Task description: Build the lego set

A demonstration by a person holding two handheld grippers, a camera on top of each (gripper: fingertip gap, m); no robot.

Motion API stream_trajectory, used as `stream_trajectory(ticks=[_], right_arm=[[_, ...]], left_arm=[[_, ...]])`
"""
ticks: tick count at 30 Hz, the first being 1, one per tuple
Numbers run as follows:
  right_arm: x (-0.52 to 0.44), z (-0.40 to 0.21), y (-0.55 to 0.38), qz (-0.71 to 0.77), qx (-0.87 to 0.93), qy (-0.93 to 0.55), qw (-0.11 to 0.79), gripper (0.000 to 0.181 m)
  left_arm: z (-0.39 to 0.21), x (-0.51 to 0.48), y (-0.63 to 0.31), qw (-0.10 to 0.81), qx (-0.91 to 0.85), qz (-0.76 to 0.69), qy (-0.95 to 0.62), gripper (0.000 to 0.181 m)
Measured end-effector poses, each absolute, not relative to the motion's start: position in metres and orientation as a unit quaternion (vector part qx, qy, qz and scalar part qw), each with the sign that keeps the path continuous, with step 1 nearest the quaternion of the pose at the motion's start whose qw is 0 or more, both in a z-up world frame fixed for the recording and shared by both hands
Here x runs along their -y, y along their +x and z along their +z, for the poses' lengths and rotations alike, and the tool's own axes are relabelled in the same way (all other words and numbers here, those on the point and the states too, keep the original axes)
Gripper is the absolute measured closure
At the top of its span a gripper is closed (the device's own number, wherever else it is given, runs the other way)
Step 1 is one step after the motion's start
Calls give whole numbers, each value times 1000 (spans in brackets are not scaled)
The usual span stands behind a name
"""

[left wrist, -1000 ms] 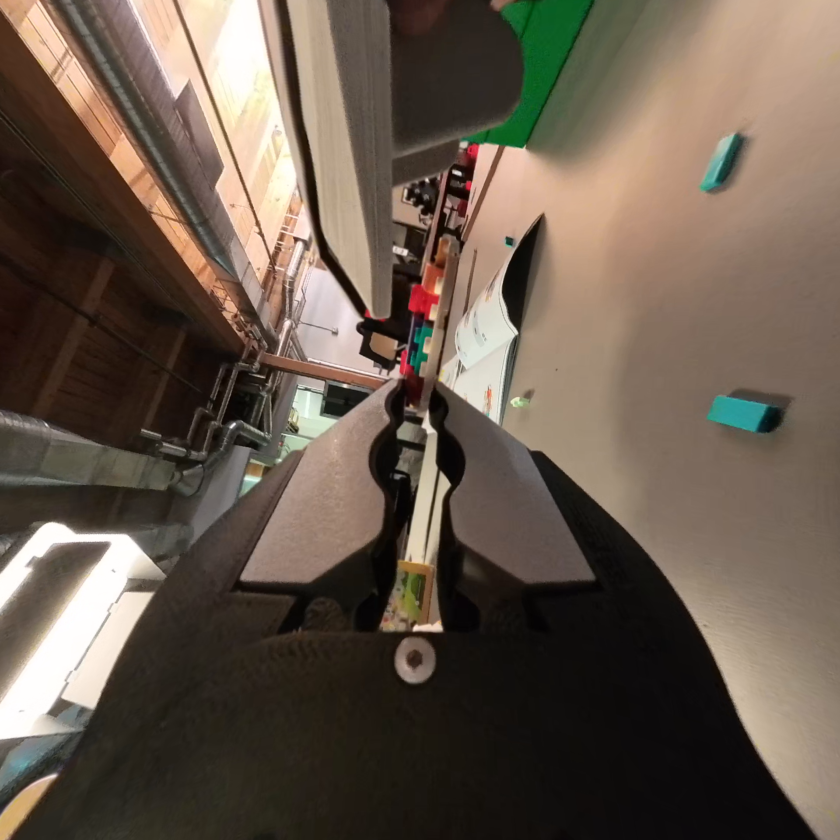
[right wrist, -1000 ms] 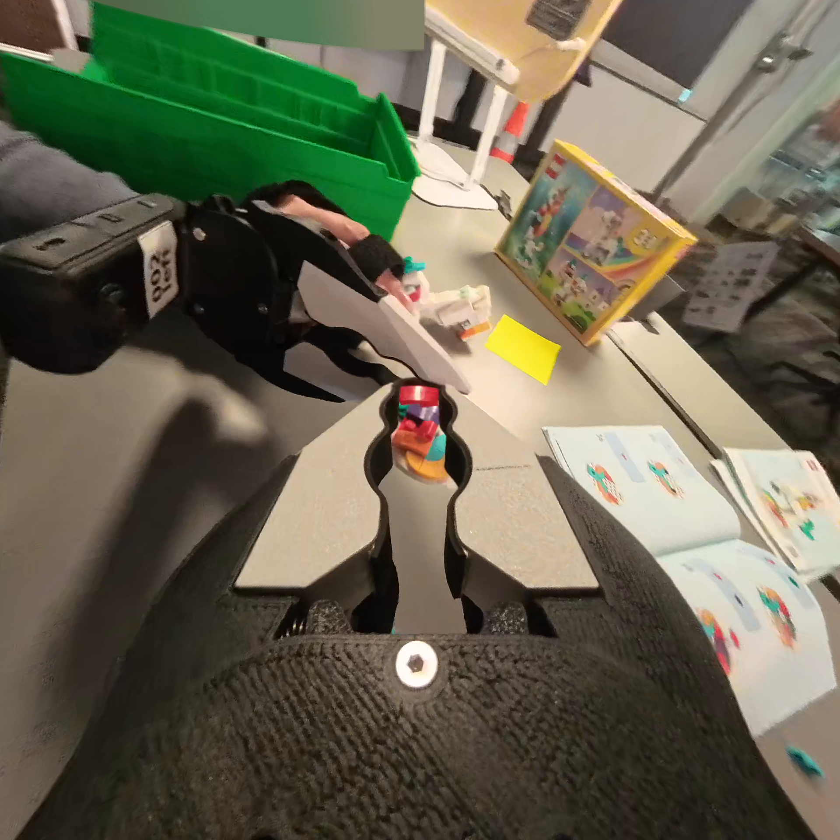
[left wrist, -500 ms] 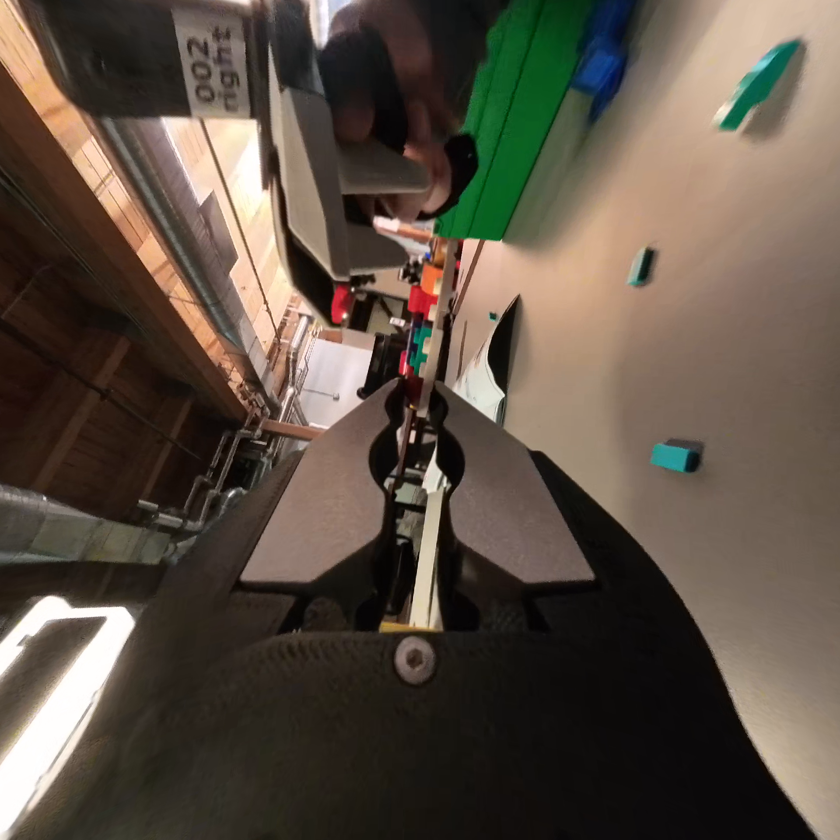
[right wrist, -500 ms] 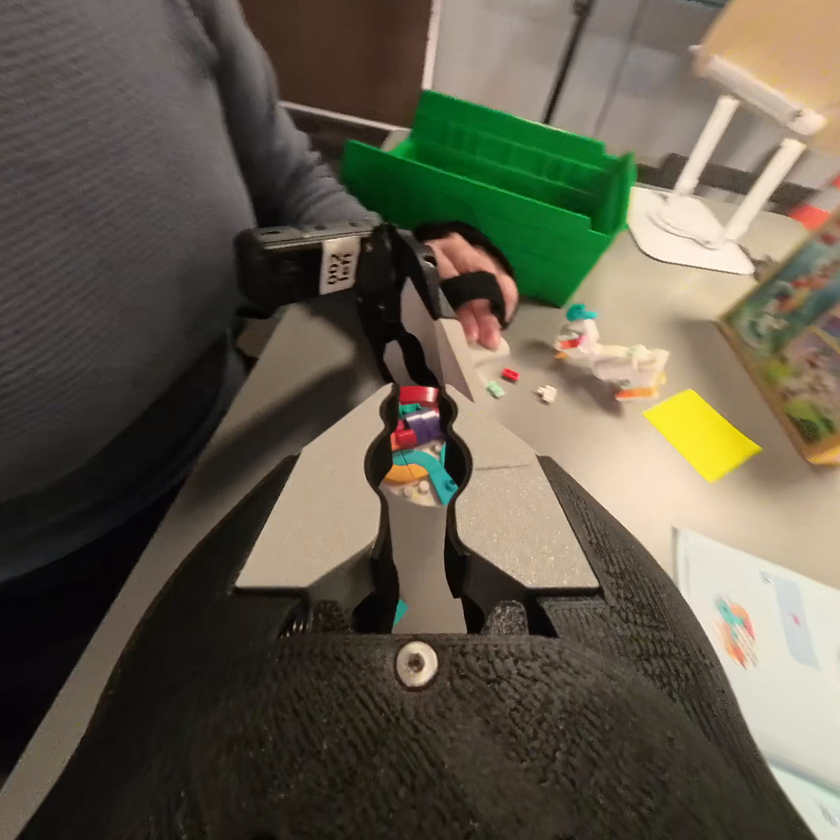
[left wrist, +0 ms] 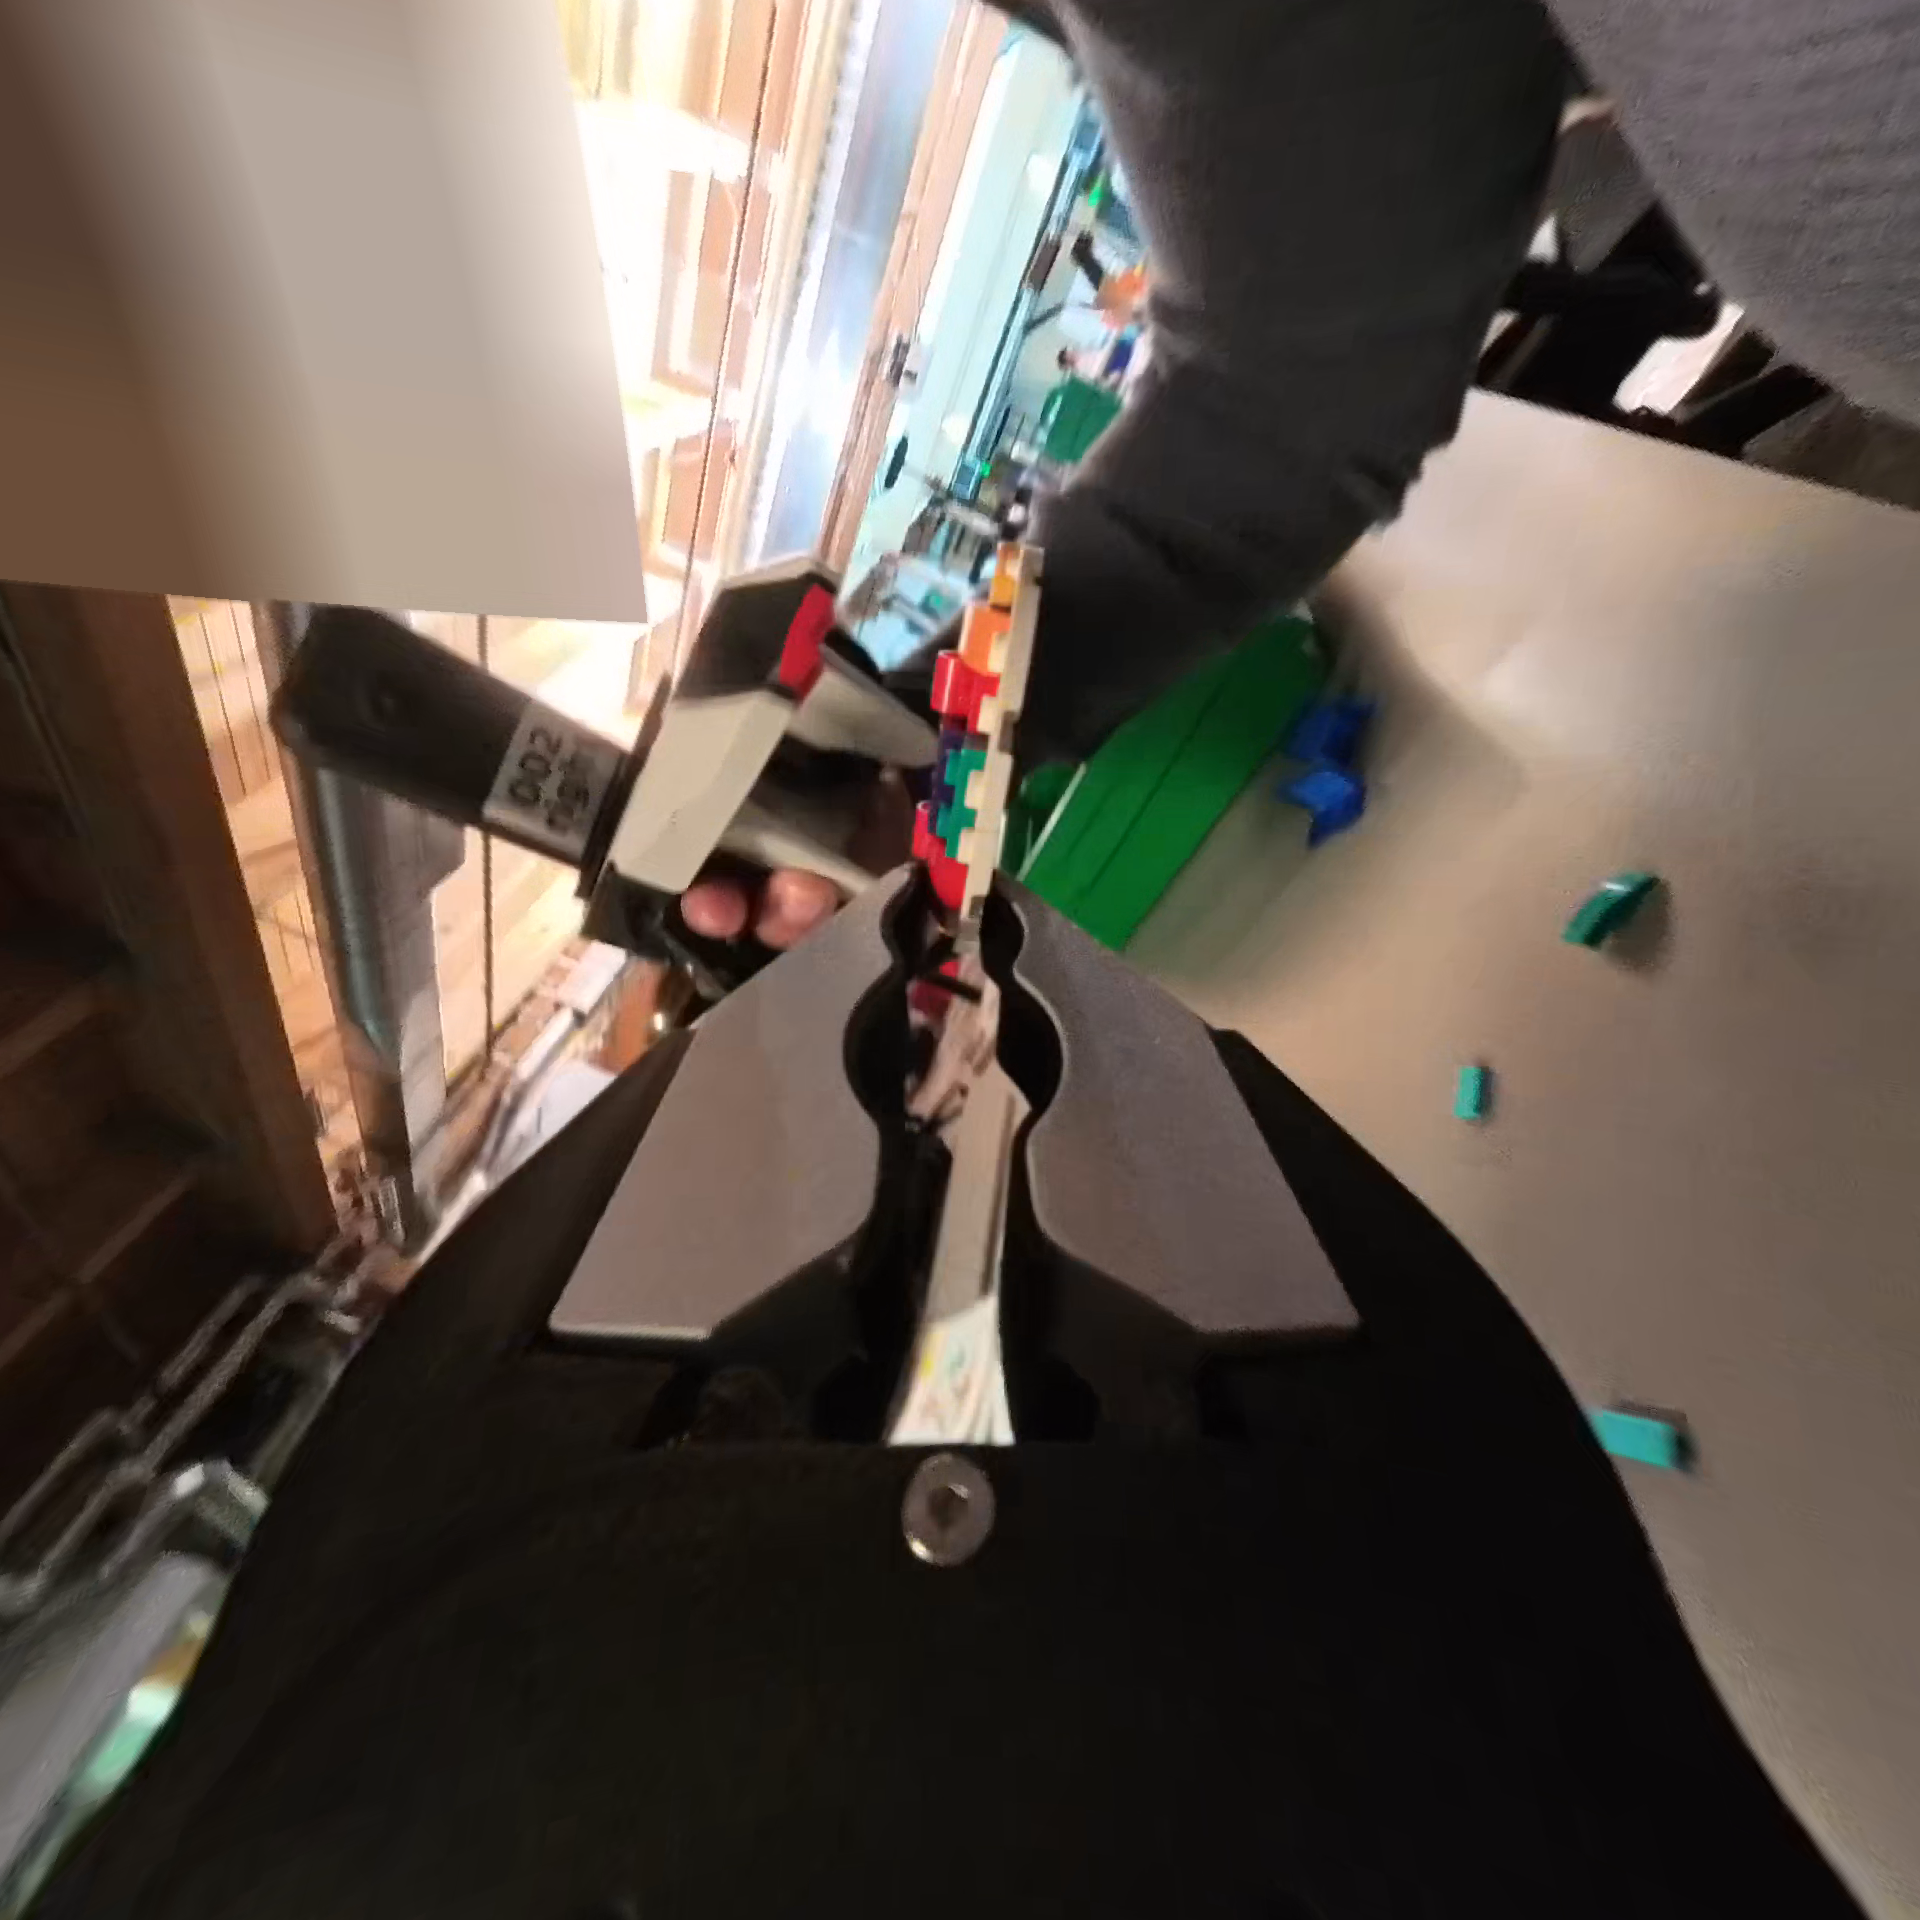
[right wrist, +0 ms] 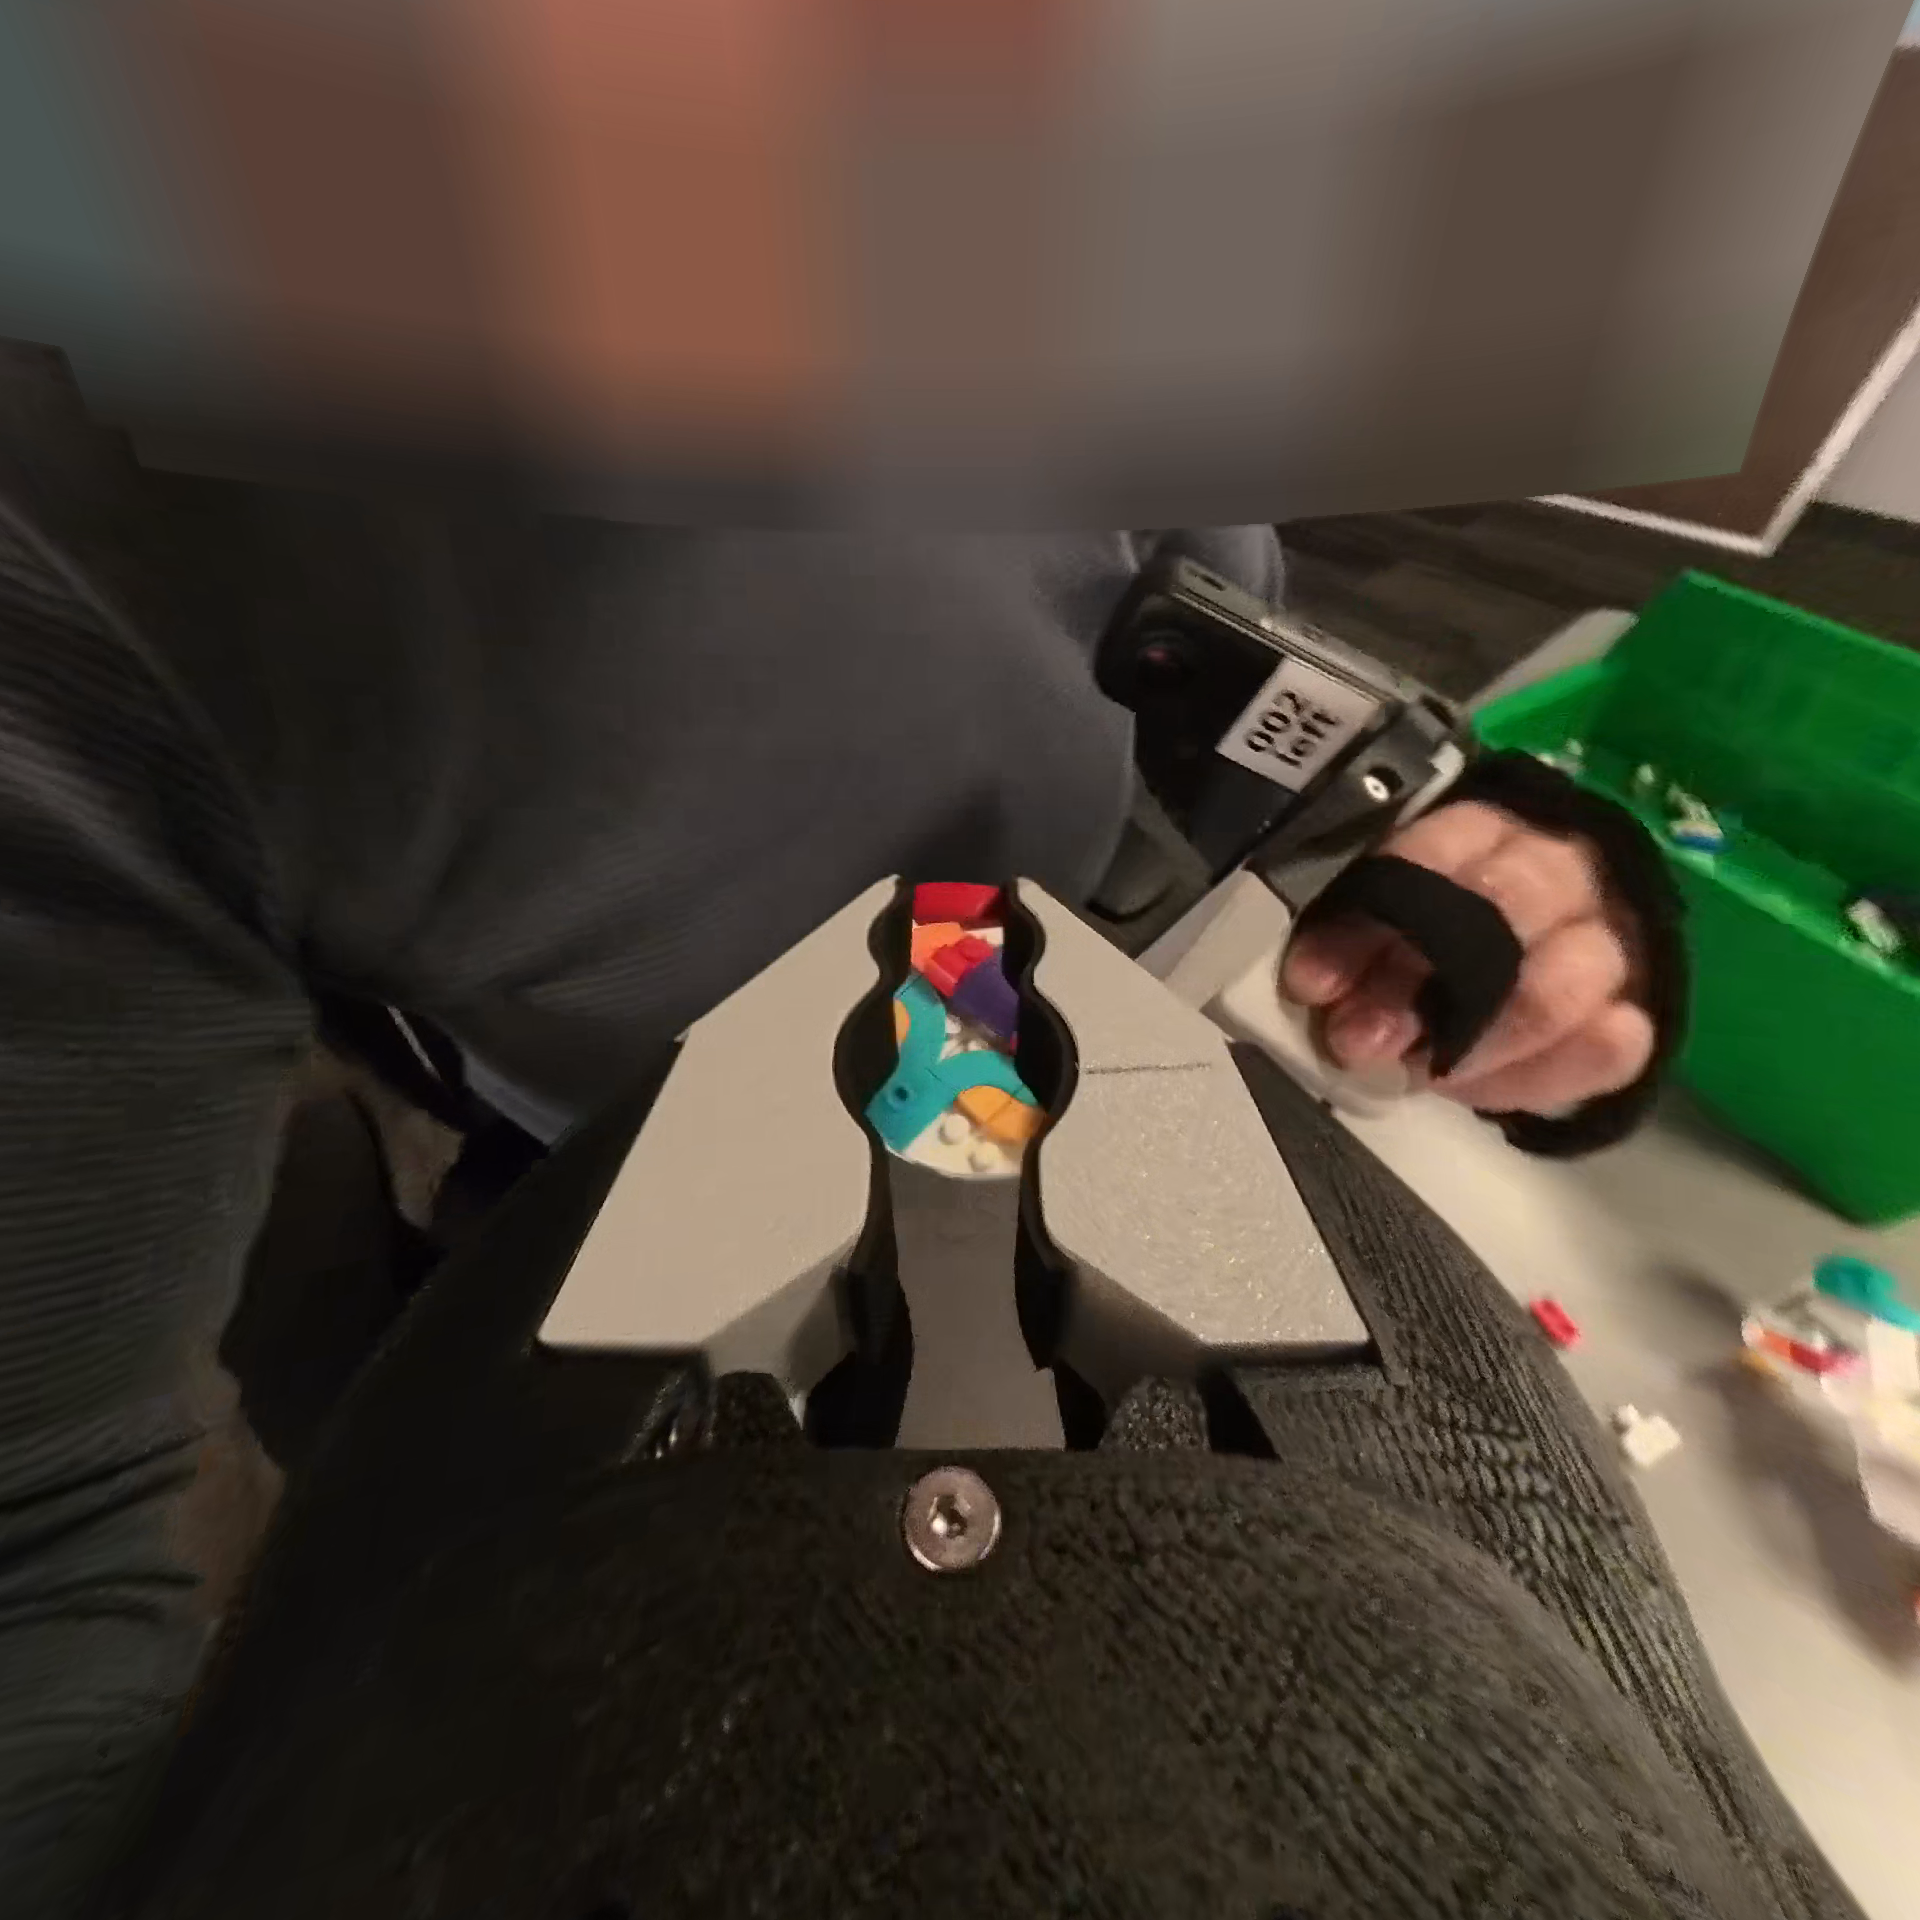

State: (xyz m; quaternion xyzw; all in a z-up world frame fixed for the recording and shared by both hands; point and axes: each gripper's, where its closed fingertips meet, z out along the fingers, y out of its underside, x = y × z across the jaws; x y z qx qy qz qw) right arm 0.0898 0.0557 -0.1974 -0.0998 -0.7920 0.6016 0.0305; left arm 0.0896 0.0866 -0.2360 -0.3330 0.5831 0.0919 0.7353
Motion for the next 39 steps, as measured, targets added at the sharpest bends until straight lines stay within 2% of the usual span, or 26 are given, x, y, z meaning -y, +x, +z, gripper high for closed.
stream_trajectory(ticks=[5, 13, 28, 39], right_arm=[[-52, -160, 99, 610, 792, -23, 2, 166], [-38, -127, 98, 575, 818, 24, 4, 166], [-11, -129, 94, 496, 867, 1, -40, 166], [-2, -131, 90, 438, 899, 5, -19, 166]], left_arm=[[-192, -77, 103, 742, -622, 43, -246, 174], [-156, -66, 110, 723, -658, -89, -193, 174], [-147, -41, 114, 685, -695, -140, -167, 174], [-146, -35, 111, 672, -707, -138, -173, 174]])
